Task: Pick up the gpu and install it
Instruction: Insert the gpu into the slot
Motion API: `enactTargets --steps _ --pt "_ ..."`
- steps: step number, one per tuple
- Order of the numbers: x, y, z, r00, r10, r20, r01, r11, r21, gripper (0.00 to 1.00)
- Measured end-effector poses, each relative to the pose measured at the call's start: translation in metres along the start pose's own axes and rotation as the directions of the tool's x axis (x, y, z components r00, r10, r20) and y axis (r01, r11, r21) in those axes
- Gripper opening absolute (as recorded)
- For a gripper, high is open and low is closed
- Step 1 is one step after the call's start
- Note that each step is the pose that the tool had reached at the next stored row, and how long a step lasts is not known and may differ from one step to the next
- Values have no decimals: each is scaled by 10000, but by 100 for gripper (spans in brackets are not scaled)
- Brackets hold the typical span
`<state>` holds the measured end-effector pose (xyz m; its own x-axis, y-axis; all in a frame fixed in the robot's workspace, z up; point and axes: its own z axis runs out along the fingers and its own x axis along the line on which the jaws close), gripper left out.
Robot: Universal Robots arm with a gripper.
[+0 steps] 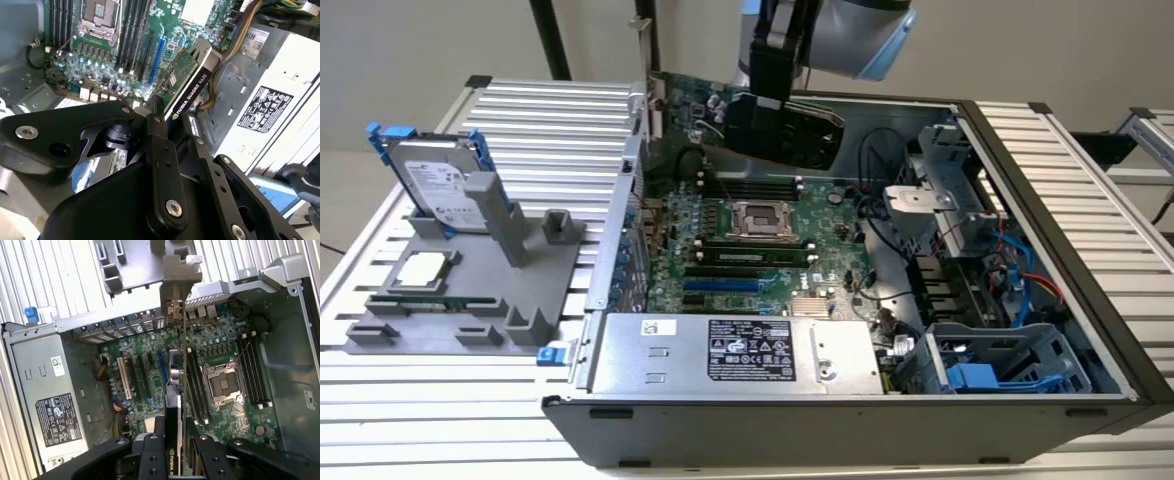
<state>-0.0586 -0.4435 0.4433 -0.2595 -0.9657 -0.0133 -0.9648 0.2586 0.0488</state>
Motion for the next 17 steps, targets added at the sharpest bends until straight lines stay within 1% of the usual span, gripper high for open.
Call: enactTargets --steps 9,17 --pt "0 0 0 9986 -537 -26 537 9986 -8 0" --pt "0 0 0 9949 -1011 -49 1011 9949 -16 0"
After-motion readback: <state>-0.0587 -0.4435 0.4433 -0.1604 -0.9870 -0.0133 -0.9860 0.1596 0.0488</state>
